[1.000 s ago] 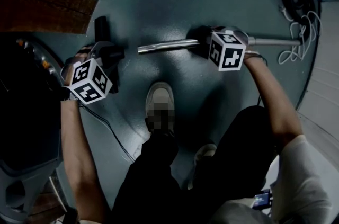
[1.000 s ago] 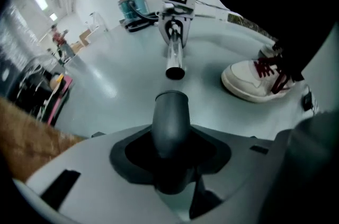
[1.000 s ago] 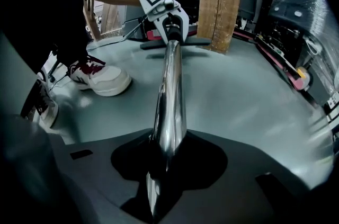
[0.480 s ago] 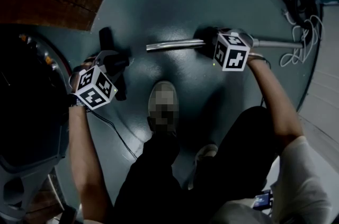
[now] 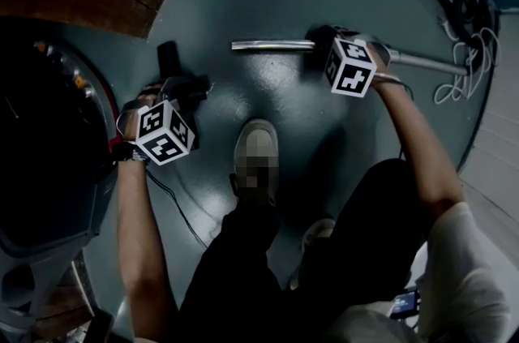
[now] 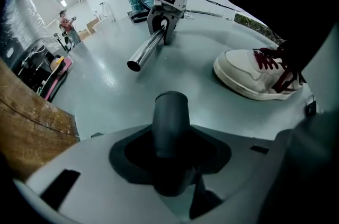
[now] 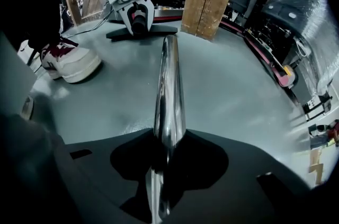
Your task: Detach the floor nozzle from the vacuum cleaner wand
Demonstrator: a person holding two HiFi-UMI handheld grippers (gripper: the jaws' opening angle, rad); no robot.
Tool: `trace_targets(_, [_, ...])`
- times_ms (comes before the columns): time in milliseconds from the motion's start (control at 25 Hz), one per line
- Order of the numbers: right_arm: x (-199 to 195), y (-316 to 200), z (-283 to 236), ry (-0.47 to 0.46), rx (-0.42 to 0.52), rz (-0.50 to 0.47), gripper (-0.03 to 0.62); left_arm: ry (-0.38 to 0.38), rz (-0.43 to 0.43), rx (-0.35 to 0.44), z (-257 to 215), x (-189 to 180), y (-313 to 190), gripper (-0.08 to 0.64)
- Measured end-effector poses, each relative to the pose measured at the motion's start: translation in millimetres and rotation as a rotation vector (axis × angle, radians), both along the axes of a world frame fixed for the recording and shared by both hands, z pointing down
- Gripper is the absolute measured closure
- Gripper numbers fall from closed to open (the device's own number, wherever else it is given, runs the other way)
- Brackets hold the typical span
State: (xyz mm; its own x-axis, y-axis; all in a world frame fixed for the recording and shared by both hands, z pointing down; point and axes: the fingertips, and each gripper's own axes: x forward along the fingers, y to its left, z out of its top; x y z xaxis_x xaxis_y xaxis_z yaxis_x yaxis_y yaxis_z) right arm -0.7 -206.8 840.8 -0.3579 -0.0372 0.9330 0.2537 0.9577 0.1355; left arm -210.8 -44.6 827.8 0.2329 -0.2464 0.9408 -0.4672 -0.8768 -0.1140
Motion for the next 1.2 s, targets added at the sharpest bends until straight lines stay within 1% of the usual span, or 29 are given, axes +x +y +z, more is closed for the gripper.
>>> trace_targets(280, [-5.0, -1.3, -2.4, -0.008, -0.002, -0.002, 0.444, -0.060, 0.026, -0.003, 13.6, 8.4, -7.4, 0.397])
trace_targets(400, [0.9, -1.9, 4.2, -0.011, -0.018, 0.030, 0.437, -0.068, 0.021, 0.005, 16.7, 9.7, -10.4, 0.394])
trace_targets(520, [-1.0, -2.5, 1.9, -0.027, -0.027, 0.037, 0.433, -0.061, 0.005, 0.000, 17.2, 9.3, -10.0, 0.391])
trace_targets(640, [2.7, -3.4, 5.5, -0.023, -0.027, 0.038, 0.416, -0.055, -0.019, -0.004, 17.3, 8.6, -10.5, 0.387])
trace_targets(800, [0.0, -6.1, 2.7, -0.024, -0.011, 0.020, 0.396, -0.039, -0.052, -0.003, 17.1, 7.1, -11.6, 0.380])
trace_targets(920, [-2.3, -8.7, 0.8, -0.026, -0.002, 0.003, 0.366, -0.007, -0.068, -0.037, 17.0, 9.2, -9.7, 0.368])
trace_targets(960, [-1.8, -8.9, 1.3, -0.023, -0.003, 0.002, 0.362, 0.008, -0.072, -0.054, 16.8, 10.6, -8.9, 0.342])
trace_targets(1080, [-0.7, -7.3, 2.3, -0.022, -0.011, -0.005, 0.360, 0.020, -0.069, -0.075, 16.5, 12.7, -7.0, 0.333])
trace_targets(1200, [2.0, -1.5, 4.4, -0.020, -0.050, -0.012, 0.342, 0.038, -0.079, -0.084, 16.0, 13.0, -6.5, 0.321])
